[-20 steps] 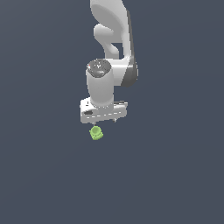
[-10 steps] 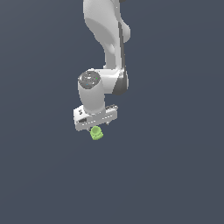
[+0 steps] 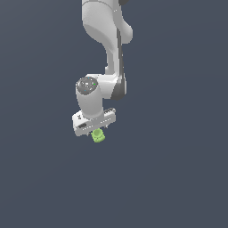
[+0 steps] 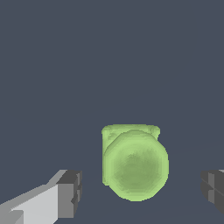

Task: Pick up the object and move it to a goal position.

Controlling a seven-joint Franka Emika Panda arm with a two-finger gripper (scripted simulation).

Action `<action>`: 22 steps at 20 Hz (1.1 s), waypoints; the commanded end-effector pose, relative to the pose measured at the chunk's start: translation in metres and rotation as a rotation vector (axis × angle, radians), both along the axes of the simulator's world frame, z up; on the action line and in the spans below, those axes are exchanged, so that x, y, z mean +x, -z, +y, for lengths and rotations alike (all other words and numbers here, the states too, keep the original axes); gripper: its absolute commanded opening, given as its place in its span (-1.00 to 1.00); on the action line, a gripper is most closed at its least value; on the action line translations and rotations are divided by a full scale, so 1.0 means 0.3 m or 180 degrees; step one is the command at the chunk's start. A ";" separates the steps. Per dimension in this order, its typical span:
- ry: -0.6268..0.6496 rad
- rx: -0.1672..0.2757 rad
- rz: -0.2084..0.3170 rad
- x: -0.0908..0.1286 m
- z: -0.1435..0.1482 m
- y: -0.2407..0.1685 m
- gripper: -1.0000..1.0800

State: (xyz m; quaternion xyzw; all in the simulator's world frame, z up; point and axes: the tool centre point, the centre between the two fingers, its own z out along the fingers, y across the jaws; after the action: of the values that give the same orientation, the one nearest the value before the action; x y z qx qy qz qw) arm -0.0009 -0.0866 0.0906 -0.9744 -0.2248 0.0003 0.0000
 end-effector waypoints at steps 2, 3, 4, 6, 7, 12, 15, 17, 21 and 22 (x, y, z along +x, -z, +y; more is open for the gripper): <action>-0.0007 0.0000 0.0000 0.000 -0.001 0.002 0.92; -0.0007 0.0000 0.0000 0.000 -0.002 0.003 0.92; -0.0007 0.0000 0.0000 0.000 -0.002 0.007 0.92; -0.0010 0.0000 -0.0001 -0.001 -0.001 0.022 0.92; -0.0010 0.0000 -0.0001 -0.001 -0.002 0.034 0.92; -0.0017 0.0000 -0.0002 -0.004 -0.001 0.120 0.92; -0.0020 0.0000 -0.0002 -0.004 -0.002 0.156 0.92; -0.0020 0.0000 -0.0002 -0.002 -0.003 0.168 0.92; -0.0021 0.0000 -0.0002 0.000 -0.002 0.170 -1.00; -0.0021 0.0000 -0.0002 0.000 -0.002 0.170 -1.00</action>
State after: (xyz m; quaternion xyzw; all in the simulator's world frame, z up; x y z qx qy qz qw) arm -0.0012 -0.0879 0.0402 -0.9737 -0.2277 0.0001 -0.0001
